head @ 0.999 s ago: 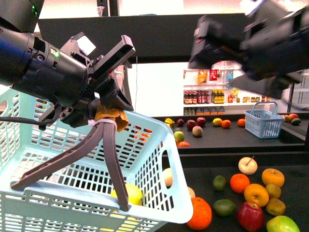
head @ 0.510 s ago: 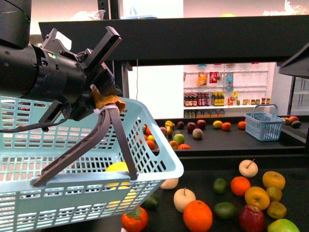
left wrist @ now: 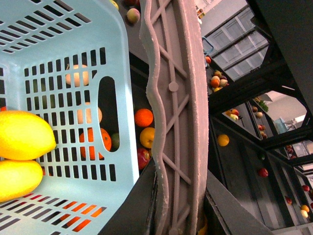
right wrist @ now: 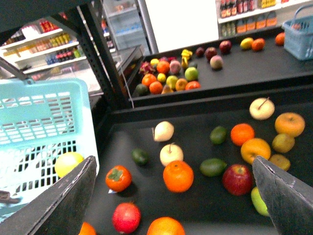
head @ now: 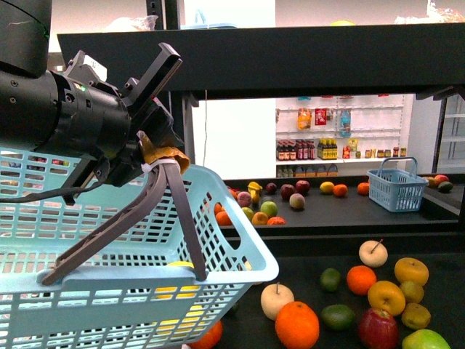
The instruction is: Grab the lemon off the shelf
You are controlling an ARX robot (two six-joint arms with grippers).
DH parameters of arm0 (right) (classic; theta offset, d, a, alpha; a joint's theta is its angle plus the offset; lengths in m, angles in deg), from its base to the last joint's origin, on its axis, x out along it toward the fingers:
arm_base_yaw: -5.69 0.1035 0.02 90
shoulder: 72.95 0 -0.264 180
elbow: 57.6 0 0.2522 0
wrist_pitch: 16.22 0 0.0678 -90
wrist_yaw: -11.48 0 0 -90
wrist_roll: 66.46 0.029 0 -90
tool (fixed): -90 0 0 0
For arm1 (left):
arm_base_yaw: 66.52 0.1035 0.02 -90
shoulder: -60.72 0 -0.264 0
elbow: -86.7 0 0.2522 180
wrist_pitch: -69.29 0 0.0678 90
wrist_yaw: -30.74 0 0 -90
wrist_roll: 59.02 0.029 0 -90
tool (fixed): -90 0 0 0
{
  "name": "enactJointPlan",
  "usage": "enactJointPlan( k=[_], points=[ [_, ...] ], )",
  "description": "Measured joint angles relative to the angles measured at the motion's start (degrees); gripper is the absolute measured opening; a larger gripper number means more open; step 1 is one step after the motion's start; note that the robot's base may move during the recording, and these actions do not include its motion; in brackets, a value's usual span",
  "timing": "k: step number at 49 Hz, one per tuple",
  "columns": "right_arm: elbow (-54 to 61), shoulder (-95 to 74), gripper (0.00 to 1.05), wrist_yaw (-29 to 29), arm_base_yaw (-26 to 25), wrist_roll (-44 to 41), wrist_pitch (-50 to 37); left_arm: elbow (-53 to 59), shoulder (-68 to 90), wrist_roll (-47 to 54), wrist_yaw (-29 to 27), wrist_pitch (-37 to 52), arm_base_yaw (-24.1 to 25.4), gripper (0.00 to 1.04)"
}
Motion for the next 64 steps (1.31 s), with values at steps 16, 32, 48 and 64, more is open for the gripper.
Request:
enactJointPlan(
  k=[16,32,48,64],
  points=[
    [2.23,8.37,0.81,6.23,1.33,-5.81,9.16,0.00,0.00,-0.17,-1.03,-0.09,0.42,0.16],
    [14.58,19.58,0.11,11.26,6.03,-12.46,8.09,0.00,0.00,-0.26,-0.83,-0.09,0.42,0.16],
    [19.85,27.61,0.02,11.28,6.03,-12.87,10.88,0.00,0.00,-0.22,-0.85,-0.09,0.42,0.16],
    [22.34,35.12,0.02,11.28,6.03,-12.85,15.67,0.00,0.00,-0.22,-0.85,-0.09,0.42,0.16]
  ],
)
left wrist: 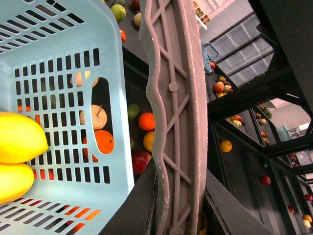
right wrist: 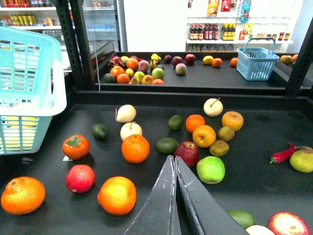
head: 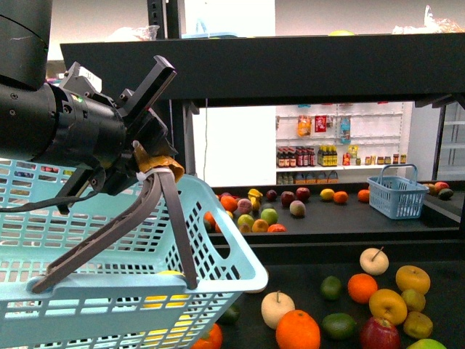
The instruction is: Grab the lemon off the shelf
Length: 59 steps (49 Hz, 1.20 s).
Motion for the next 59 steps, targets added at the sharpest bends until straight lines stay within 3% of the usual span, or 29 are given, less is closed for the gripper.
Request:
enactJointPlan(
  k=[37,42,59],
  points=[
    [1.86,13.88,0.02,0.02,0.00,-0.04,10.86,0.00,0.00,-0.02,0.00,0.00,0.00,0.16],
    [1.86,21.73,0.02,0.04,0.00,-0.02,20.33,0.00,0.00,0.00,0.02,0.00,0.00,0.16],
    [1.86,23.67,0.03,0.15,0.02,-0.11,20.87,0.02,-0.13,0.02,0.02,0.00,0.04,0.16]
  ],
)
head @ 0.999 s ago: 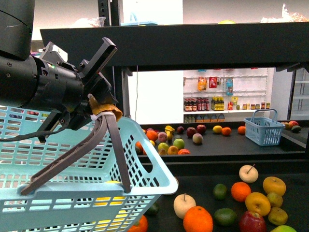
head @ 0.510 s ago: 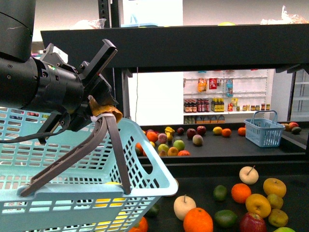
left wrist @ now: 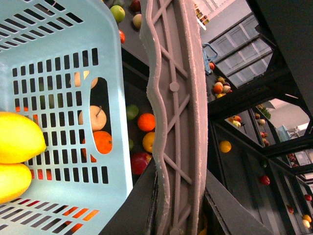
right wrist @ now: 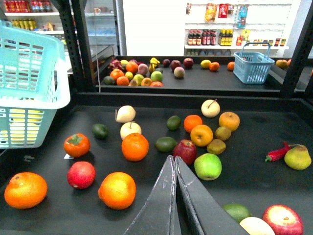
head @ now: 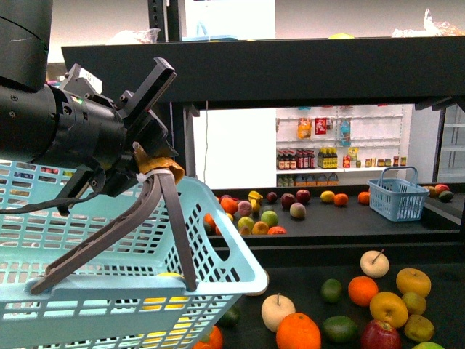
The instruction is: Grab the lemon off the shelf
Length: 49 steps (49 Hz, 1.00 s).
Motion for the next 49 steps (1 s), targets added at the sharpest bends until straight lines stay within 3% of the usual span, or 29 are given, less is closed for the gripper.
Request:
enactJointPlan(
  k=[5,8,13,19,24,40,49],
  points=[
    [0.00,0.00,0.27,0.02,0.00,-0.04,0.00,0.00,0.00,-0.09,0.00,0.00,0.00,0.16],
    [0.00,0.00,0.40,0.00,0.00,-0.04,0.00,-0.02,0.00,0.92,2.75,-0.28,0.17,0.16],
    [0.00,0.00,0.56,0.00,0.00,-0.07,0.00,0.00,0.00,1.46,2.93,-0.33,0.35,0.15],
    [0.00,0.00,0.75,0.02,0.00,-0.04,0.00,-0.02,0.00,0.44,0.48,-0.31,0.87,0.15],
    [0.00,0.00,0.98,0.00,0.00,-0.04,0.00,-0.02,-0.11,-3.17,-5.31,-0.20,2.93,0.15],
    [0.00,0.00,0.97,0.00,0.00,-0.04,0.00,0.52,-2.56,-16.87,-23.37,0.26,11.98,0.14],
    [0.00,0.00,0.97,0.00,0.00,-0.04,0.00,2.27,-2.99,-27.17,-26.36,3.89,15.02,0.11]
  ],
)
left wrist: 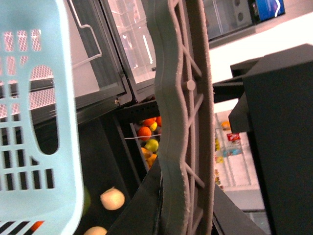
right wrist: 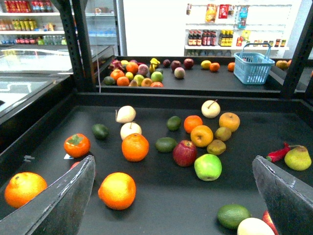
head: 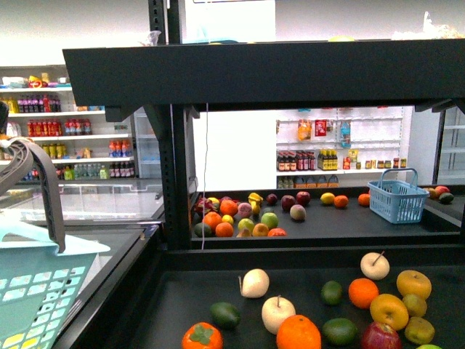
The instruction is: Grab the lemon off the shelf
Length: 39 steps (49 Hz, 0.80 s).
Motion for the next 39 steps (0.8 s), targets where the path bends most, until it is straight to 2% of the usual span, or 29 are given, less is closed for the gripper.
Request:
enactJointPlan(
  k=[13,33,39],
  points=[
    [0.00,0.00,0.97,0.00,0.00,0.00,0.00,2.10,2.82,-9.27,-3.15,9.31,3.08,0.10],
    [0.00,0.00,0.97,-0.02,0.00,0.00,0.00,1.20,11.74,-12.57,-5.81,21.09,4.17,0.10],
    [0.00,0.00,0.97,0.00,0.00,0.00,0.00,-0.68,14.93,-13.60,-4.85,24.11,4.55,0.10]
  ],
)
